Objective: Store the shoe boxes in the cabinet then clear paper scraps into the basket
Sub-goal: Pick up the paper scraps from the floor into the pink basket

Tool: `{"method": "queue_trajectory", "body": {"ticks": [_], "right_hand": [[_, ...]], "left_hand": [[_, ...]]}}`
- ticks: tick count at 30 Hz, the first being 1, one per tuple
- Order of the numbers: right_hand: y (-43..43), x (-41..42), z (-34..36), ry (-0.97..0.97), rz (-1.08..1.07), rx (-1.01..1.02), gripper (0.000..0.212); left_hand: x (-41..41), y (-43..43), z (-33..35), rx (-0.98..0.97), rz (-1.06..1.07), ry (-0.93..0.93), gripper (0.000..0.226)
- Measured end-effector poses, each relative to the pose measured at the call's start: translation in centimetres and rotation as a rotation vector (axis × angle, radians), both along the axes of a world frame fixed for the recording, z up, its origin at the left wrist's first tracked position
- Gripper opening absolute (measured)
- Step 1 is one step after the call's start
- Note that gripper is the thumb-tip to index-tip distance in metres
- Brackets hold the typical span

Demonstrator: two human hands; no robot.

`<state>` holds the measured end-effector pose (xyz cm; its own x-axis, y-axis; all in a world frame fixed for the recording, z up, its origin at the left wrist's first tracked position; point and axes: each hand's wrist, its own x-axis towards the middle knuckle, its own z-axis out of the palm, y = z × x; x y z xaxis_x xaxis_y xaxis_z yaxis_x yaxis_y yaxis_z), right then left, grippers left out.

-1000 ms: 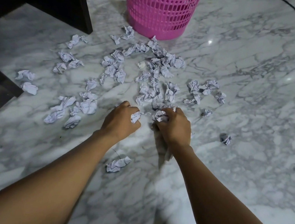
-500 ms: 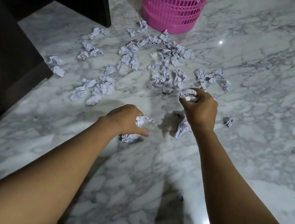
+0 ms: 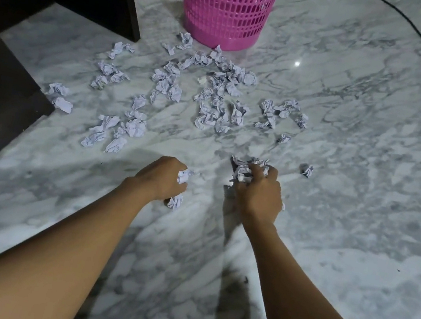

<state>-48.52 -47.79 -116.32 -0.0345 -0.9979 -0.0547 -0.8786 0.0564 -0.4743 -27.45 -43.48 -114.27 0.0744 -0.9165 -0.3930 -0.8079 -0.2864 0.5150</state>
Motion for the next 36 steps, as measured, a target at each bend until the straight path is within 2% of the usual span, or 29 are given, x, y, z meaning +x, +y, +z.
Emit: {"method": "queue_trajectory", "body": {"ticks": [6,10,16,21,25,28,32,36], "right_hand": [[0.5,0.6,-0.5,0.109,0.070,0.052,0.062],[0.0,0.3,-0.9,-0.069,0.126,0.051,0.052],[-1.2,-0.4,-0.6,-0.280,0.061,0.121,0.049],[-1.9,-1.2,0.2,-0.402,0.027,-0.060,0.047],[-3.9,-2.3,0.4,-0.431,-0.057,-0.120,0.047],[-5.6,-2.6,0.2,-0.424,-0.034,-0.110,0.046],[-8.2,-1.4,0.1,-0.351,0.054,-0.062,0.046],[-9.4,0.4,-0.5,-0.106,0.206,0.083,0.052]], "left_hand": [[-1.2,-1.5,0.0,-0.227,0.126,0.052,0.041],[-2.4,-2.2,-0.1,-0.258,0.149,0.048,0.022],[-3.3,-3.5,-0.1,-0.298,0.119,0.073,0.015],[-4.4,-5.5,0.0,-0.253,-0.035,0.072,0.046],[-5.5,-6.8,-0.8,-0.131,-0.192,-0.045,0.060],[-5.8,-6.8,-1.8,-0.077,-0.228,-0.100,0.051],[-5.4,-6.4,-3.3,-0.202,-0.206,-0.059,0.012],[-5.1,-6.2,-4.0,-0.256,-0.175,-0.031,0.016]]}}
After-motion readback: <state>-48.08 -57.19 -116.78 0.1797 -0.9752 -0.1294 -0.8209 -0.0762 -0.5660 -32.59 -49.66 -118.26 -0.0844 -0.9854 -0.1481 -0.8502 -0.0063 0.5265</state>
